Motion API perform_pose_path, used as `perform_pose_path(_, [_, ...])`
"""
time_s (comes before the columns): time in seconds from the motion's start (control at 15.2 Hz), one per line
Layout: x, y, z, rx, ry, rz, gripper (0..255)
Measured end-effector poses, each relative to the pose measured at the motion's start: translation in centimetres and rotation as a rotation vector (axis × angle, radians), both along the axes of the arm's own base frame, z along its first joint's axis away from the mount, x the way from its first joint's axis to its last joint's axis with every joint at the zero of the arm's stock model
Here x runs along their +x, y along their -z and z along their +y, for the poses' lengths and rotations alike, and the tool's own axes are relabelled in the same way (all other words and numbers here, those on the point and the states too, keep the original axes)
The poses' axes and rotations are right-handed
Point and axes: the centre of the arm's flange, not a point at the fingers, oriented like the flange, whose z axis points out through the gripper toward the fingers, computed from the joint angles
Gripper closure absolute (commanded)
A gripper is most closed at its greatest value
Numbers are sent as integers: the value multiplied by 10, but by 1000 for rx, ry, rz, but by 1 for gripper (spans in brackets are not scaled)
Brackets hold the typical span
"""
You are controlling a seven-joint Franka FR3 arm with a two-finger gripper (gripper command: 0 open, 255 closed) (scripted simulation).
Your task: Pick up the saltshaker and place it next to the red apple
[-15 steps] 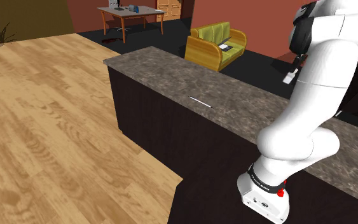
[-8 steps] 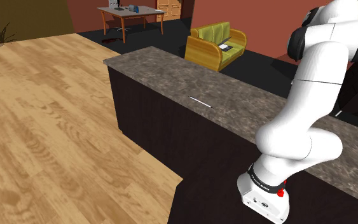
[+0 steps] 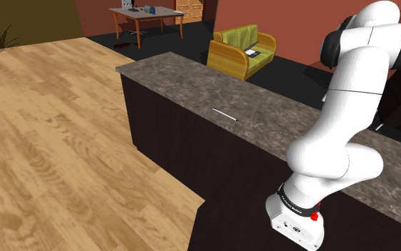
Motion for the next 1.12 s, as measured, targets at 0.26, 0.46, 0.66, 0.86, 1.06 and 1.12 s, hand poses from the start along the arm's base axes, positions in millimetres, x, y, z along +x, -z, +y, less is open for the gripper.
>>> perform_pose_path(0.26, [0, 20, 0, 0, 0, 0, 255])
perform_pose_path(0.46, [1, 35, 0, 0, 0, 0, 255])
perform_pose_path(0.66, [0, 52, -1, 0, 0, 0, 255])
perform_pose_path(0.86, [1, 68, -1, 0, 0, 0, 255])
perform_pose_path(1.06, [1, 85, -1, 0, 0, 0, 255])
perform_pose_path(1.12, [1, 89, -1, 0, 0, 0, 255])
